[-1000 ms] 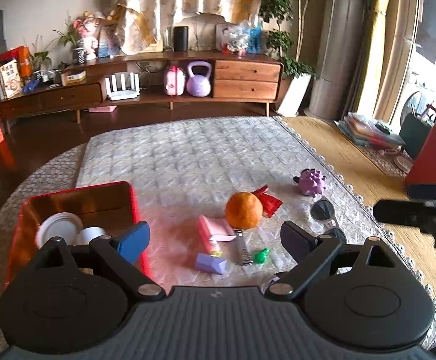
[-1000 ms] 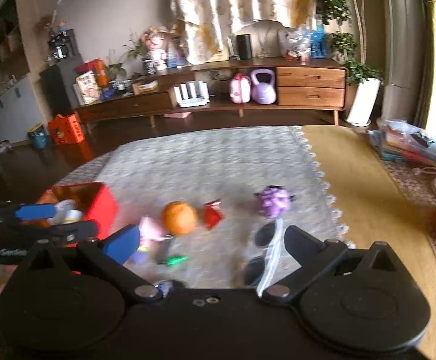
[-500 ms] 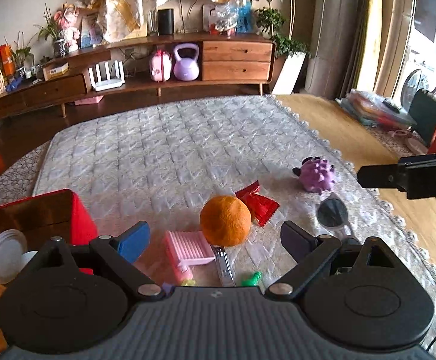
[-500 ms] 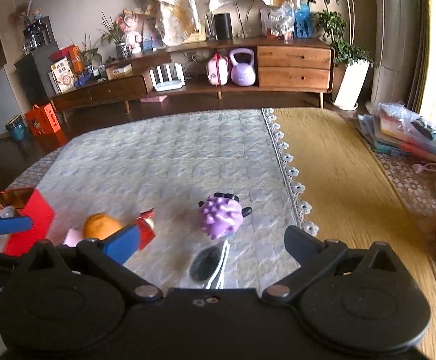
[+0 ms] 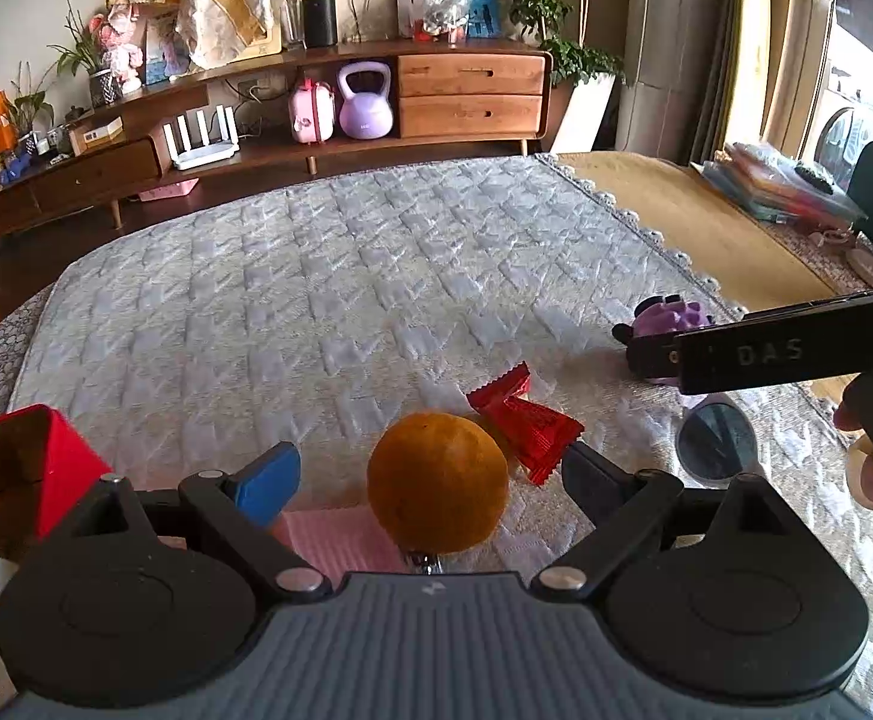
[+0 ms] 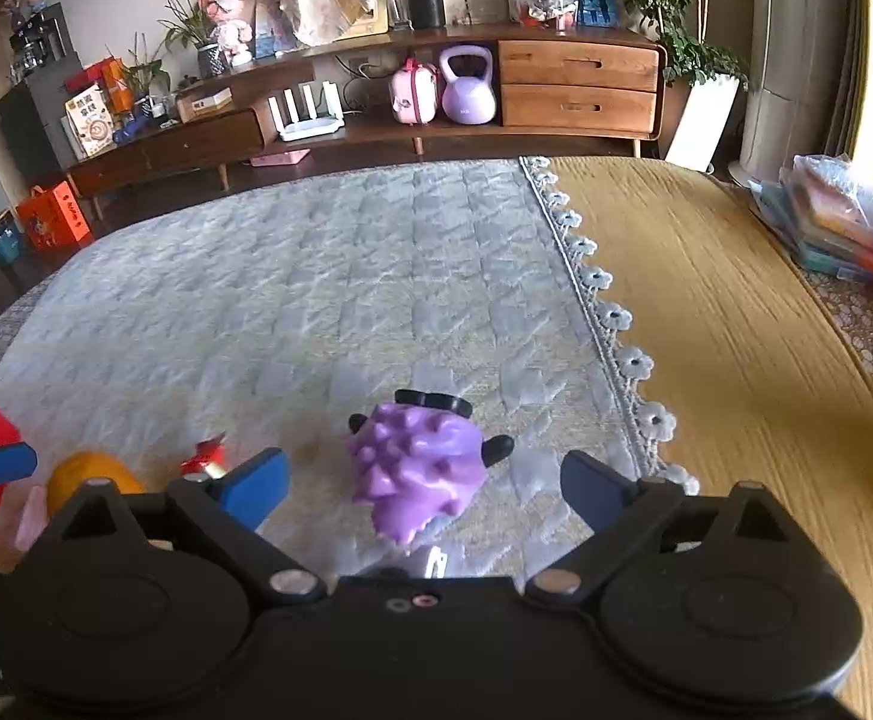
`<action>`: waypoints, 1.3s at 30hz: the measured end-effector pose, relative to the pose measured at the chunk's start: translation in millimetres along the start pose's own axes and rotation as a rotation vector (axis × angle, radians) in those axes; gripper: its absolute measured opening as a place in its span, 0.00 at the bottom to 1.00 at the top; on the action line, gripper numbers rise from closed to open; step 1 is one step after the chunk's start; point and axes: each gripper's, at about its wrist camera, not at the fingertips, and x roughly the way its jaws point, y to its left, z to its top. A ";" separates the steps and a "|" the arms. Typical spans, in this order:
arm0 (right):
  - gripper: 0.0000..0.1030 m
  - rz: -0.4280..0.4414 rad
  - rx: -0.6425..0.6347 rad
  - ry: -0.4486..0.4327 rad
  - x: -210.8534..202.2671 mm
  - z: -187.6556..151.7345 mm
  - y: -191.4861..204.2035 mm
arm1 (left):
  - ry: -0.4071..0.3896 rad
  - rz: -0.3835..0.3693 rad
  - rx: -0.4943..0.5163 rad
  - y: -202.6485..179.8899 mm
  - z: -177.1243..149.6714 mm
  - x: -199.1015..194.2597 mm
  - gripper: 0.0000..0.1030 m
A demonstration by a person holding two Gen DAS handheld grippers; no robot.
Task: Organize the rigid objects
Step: 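Grasp the orange with the left tool while the right tool grasps the purple spiky ball, then lower the orange with the left tool into the red tin while the right tool drops the purple ball there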
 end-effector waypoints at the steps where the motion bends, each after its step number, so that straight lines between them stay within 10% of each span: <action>1: 0.88 0.001 0.004 0.003 2.8 0.9 -0.4 | 0.001 0.000 0.001 -0.4 -0.1 2.3 0.92; 10: 0.61 -0.010 -0.003 0.001 11.4 -0.2 -0.9 | 0.003 0.011 0.015 -2.7 -1.2 15.8 0.89; 19: 0.61 -0.020 0.002 -0.018 6.1 -3.3 -1.8 | 0.009 0.017 0.027 -2.9 -1.0 17.4 0.52; 39: 0.60 0.058 -0.037 -0.080 -76.4 -2.7 30.2 | 0.024 0.007 -0.042 16.5 1.2 -23.9 0.50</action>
